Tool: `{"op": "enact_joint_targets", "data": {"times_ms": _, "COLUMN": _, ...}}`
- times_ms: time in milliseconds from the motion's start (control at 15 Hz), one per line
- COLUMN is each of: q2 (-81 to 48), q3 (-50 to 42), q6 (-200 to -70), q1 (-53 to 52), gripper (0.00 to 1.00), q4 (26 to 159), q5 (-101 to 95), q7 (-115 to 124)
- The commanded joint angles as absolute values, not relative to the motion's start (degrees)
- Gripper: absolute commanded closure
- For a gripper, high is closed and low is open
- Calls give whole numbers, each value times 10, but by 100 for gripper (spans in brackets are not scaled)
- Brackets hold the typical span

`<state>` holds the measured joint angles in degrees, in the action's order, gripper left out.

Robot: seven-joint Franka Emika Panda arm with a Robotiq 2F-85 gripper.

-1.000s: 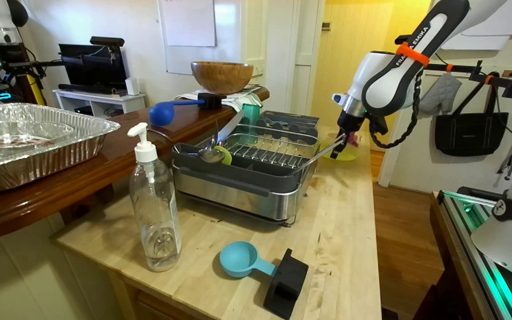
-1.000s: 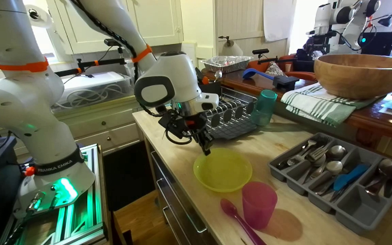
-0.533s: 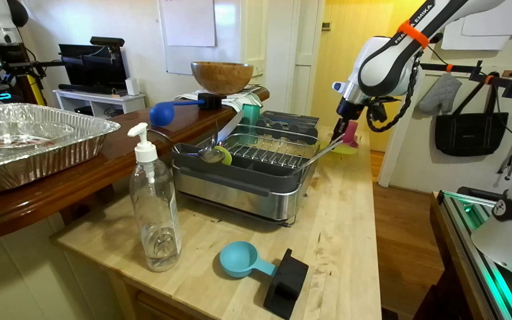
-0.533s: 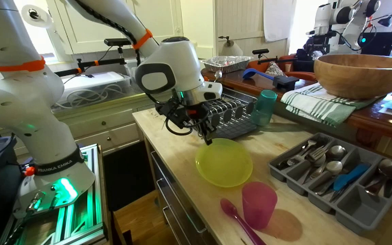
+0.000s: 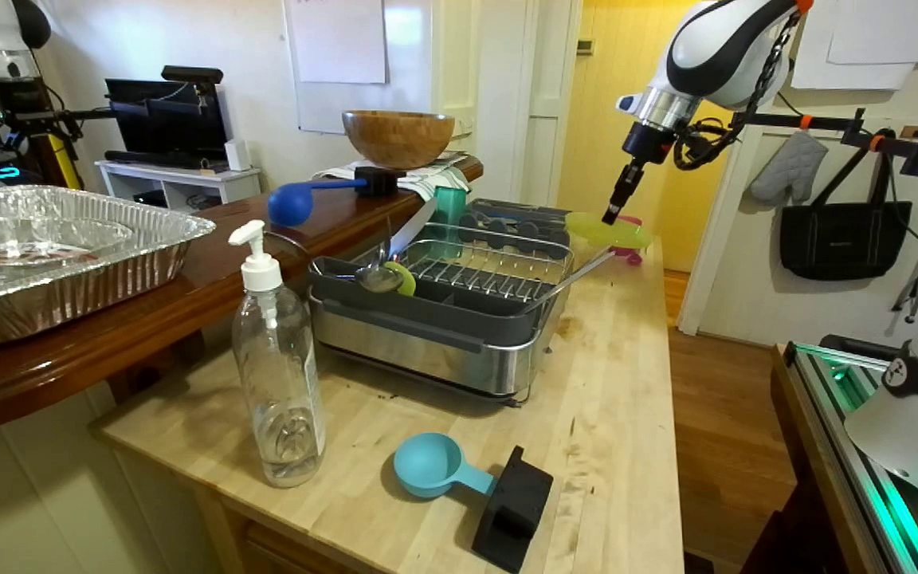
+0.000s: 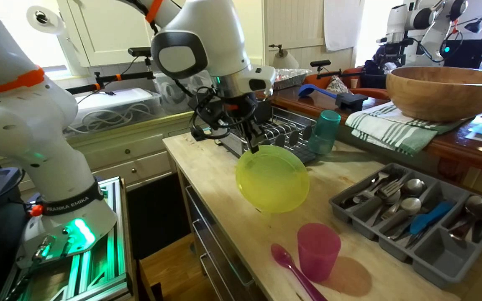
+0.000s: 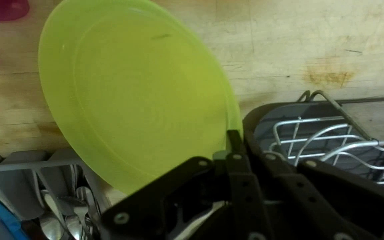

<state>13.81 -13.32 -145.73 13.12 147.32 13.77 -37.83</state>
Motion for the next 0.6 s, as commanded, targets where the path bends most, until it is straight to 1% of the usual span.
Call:
{"op": "enact_joint_targets", "data": {"times_ms": 0, "q2": 183, "q3": -169, "q6": -1381, "q1": 107, "gripper": 99, "q4": 1452, "q5": 149, "q7": -384}}
{"op": "enact_joint_targets", "data": {"times_ms": 533, "q2": 232, "q3": -195, "q6": -1295, "q1": 63, "gripper": 99, "q4": 1412, "q5": 221, "q7": -379}}
